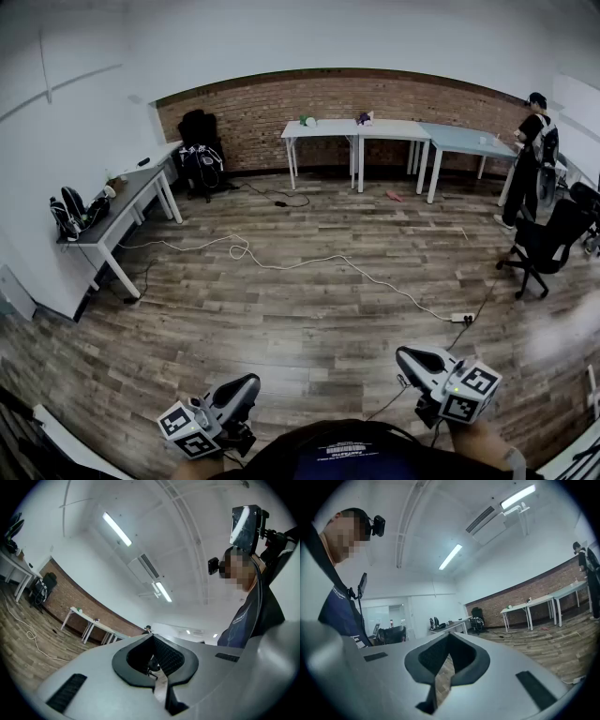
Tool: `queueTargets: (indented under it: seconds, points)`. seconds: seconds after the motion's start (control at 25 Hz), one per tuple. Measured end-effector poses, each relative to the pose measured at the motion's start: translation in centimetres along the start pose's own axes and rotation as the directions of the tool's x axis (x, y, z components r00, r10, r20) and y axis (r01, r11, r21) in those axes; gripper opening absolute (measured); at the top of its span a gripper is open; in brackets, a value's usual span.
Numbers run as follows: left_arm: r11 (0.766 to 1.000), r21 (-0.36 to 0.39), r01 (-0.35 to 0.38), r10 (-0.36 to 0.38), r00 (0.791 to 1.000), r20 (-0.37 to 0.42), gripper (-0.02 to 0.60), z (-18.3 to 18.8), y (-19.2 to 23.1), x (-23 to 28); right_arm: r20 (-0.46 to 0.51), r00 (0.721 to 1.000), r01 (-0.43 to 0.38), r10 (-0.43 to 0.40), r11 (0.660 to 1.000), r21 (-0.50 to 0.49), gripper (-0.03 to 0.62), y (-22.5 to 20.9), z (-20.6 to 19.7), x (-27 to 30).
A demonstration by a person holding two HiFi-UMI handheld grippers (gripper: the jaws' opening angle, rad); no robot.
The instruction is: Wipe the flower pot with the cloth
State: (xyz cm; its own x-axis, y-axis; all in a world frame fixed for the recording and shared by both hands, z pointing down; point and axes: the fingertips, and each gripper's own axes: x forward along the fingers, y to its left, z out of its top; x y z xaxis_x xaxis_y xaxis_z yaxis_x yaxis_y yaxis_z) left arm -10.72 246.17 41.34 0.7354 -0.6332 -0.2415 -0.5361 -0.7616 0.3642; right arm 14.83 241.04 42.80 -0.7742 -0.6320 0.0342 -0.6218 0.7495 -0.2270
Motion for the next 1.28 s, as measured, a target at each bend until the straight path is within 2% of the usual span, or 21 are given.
queueTargets:
  seconds: [0.6, 0.92, 1.28]
  points:
    - [1.0, -0.001, -0.002, 0.002, 1.0, -0.003, -0.003, -0.5, -0.6, 0.8, -0.002, 1.0, -0.006, 0.006, 1.0, -0.001, 0.0, -0.7, 0.2, -0.3]
    - [1.0, 0.001, -0.003, 0.003, 1.0, -0.007, -0.003, -0.5, -0.8, 1.4, 0.043, 0.999, 0.005, -0.006, 0.999, 0.038, 0.0, -1.9, 1.3, -1.1]
    - [1.0, 0.004, 0.027, -0.027, 0.999, -0.043, -0.003, -2.0, -2.3, 5.7, 0.073, 0.997, 0.034, -0.037, 0.999, 0.042, 0.0, -5.4, 2.1, -4.6]
